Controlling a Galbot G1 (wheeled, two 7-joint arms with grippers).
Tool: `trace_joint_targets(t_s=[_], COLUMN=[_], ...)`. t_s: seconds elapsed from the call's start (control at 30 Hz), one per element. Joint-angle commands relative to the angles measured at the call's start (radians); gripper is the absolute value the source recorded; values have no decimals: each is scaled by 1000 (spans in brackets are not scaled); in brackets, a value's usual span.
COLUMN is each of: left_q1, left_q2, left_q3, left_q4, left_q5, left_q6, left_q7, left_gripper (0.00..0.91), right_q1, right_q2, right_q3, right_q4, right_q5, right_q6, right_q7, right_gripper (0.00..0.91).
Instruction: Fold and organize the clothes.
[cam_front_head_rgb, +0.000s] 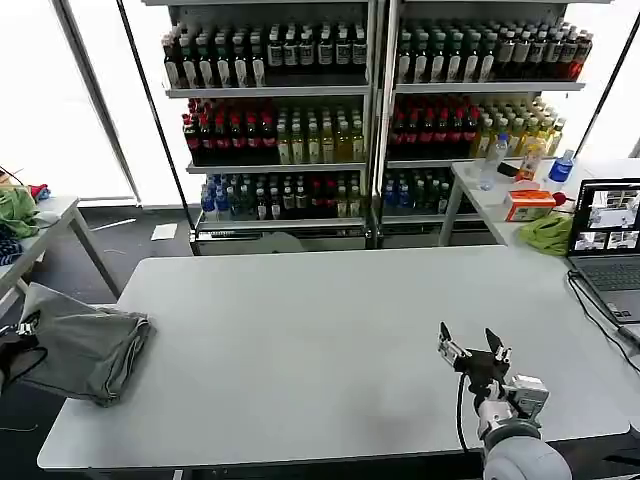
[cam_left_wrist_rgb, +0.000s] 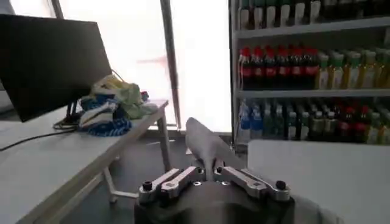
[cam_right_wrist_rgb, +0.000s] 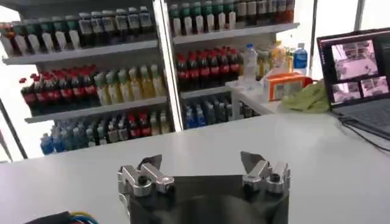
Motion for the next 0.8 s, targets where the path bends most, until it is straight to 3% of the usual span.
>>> trace_joint_targets(t_s=[0.03, 0.27, 0.47, 0.57, 0.67, 0.8], left_q1=[33, 41, -47, -81, -148, -255], left_q2=[-54, -115, -143, -185, -275, -367], left_q3=[52, 222, 550, 736, 882, 961], left_q4=[-136, -372, -511, -507, -452, -310], left_q5=[31, 28, 76, 144, 177, 218], left_q6=[8, 65, 104, 111, 127, 127], left_q7=[-16, -88, -151, -163, -191, -192], left_gripper=[0, 0, 0, 0, 0, 0], right_q1=[-5, -8, -9, -22, -39, -48], right_q2=[2, 17, 35, 51, 83, 95], right_q3=[7, 16, 23, 35, 37, 38], right_q4=[0, -7, -18, -18, -23, -21], right_q5=[-1, -14, -40, -40, -62, -81], right_q6=[1, -1, -4, -7, -10, -12], right_q7=[1, 1, -2, -2, -3, -6], right_gripper=[907, 907, 907, 907, 907, 907])
